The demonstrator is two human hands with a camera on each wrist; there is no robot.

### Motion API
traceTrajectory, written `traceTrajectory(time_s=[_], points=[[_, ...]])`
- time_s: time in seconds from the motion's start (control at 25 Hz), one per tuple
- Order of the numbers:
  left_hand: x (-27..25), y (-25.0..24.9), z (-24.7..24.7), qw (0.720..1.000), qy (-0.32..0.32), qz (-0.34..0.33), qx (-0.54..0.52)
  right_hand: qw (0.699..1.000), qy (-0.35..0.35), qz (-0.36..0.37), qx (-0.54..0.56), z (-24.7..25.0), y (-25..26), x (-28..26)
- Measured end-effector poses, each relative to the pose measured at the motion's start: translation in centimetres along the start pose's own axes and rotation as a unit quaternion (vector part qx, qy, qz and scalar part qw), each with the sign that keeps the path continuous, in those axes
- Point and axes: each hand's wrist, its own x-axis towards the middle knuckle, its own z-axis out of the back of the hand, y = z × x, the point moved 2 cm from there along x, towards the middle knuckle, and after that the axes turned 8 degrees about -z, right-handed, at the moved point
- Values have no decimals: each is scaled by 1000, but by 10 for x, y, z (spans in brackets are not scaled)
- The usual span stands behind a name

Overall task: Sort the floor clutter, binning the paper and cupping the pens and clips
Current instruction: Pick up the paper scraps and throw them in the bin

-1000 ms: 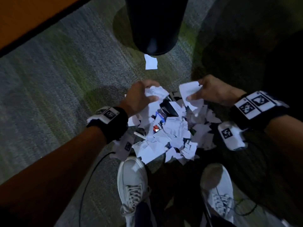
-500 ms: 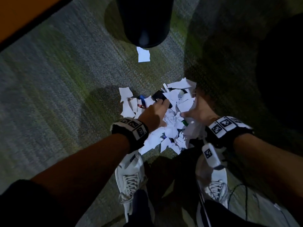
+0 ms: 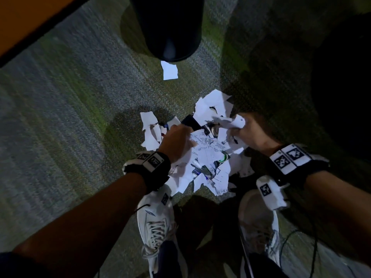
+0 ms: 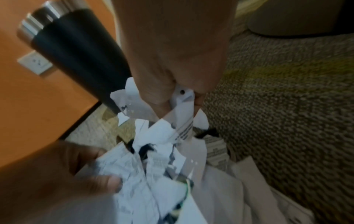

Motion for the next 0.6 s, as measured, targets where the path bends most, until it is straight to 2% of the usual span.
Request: traceTrajectory(time_s=[0.08,0.16,0.28,0.4,0.48,0.6], points=[[11,-3,23,997,18,-7,-69,1000,2,-26,-13,18,-1,9],[29,-1,41,989,47,34,-134,998,13,-52,36,32,0,24],[65,3,56,985,20,38,-165,995,43,-73,49,39,8,48],[94,-4,57,988,28,50,-143,991,43,-98,84,32,17,74],[105,-7,49,992,61,73,-79,992,31,-99,74,18,25,82],[109,-7,35,991,80,102,-12,998,16,-41,38,-17,42,87]])
